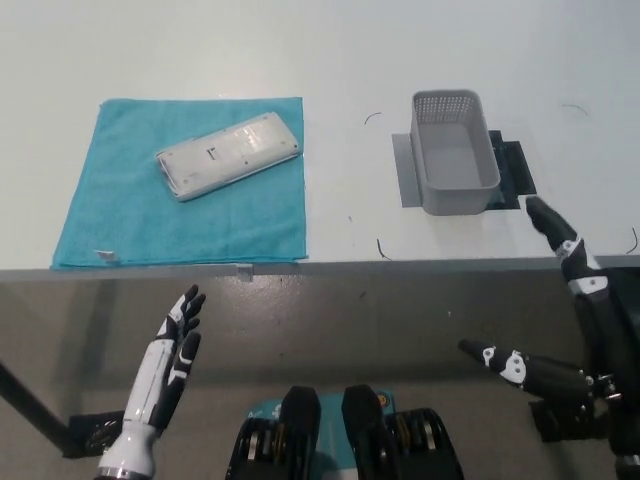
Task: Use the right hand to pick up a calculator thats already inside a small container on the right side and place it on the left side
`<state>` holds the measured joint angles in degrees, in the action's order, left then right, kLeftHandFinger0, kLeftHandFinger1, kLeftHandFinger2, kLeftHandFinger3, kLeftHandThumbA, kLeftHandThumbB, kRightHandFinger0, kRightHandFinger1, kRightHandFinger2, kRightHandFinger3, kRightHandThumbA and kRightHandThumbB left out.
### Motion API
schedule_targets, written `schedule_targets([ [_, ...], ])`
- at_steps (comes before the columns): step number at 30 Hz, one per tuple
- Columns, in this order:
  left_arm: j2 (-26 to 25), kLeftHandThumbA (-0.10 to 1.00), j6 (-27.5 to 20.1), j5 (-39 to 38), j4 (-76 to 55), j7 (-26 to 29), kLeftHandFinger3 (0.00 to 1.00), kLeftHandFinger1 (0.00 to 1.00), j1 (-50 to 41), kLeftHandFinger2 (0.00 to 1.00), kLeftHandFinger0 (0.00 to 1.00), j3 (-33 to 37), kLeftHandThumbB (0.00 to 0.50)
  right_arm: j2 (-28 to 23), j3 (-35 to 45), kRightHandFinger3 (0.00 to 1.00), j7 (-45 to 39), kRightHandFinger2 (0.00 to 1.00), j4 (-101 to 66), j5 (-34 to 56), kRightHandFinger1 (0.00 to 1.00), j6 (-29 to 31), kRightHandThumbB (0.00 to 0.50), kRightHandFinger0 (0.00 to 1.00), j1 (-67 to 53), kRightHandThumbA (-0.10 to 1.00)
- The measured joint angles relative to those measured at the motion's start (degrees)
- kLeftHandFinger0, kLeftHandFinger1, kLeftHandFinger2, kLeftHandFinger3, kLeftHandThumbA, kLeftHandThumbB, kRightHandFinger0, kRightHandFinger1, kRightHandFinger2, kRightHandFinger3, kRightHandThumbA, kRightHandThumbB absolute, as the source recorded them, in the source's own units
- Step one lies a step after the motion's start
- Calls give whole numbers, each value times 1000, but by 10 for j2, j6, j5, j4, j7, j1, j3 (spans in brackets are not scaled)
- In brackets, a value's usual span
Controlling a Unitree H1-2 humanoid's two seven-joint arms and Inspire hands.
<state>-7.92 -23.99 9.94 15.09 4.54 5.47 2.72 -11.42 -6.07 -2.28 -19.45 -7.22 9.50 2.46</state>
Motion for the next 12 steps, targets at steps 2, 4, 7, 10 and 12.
schedule_targets([
  [2,0,1000,-1,-1,-1,0,1000,1000,1,1000,1000,0,5,5,8,1000,0,1000,63,14,1000,18,161,1000,0,1000],
  [4,0,1000,-2,-2,-2,0,1000,1000,1,1000,1000,-1,5,12,13,1000,-1,1000,118,29,1000,31,139,1000,0,1000],
  [7,-1,1000,-2,-4,-5,0,1000,1000,1,1000,1000,-1,9,20,13,1000,-5,1000,159,43,1000,41,166,1000,1,1000],
  [10,-2,1000,-2,-6,-5,0,1000,1000,2,1000,1000,-1,8,27,13,1000,-8,1000,187,51,1000,41,204,1000,8,1000],
  [12,-2,1000,-3,-6,-5,0,1000,1000,3,1000,1000,-1,9,31,14,1000,-10,1000,201,54,1000,41,216,1000,13,1000],
])
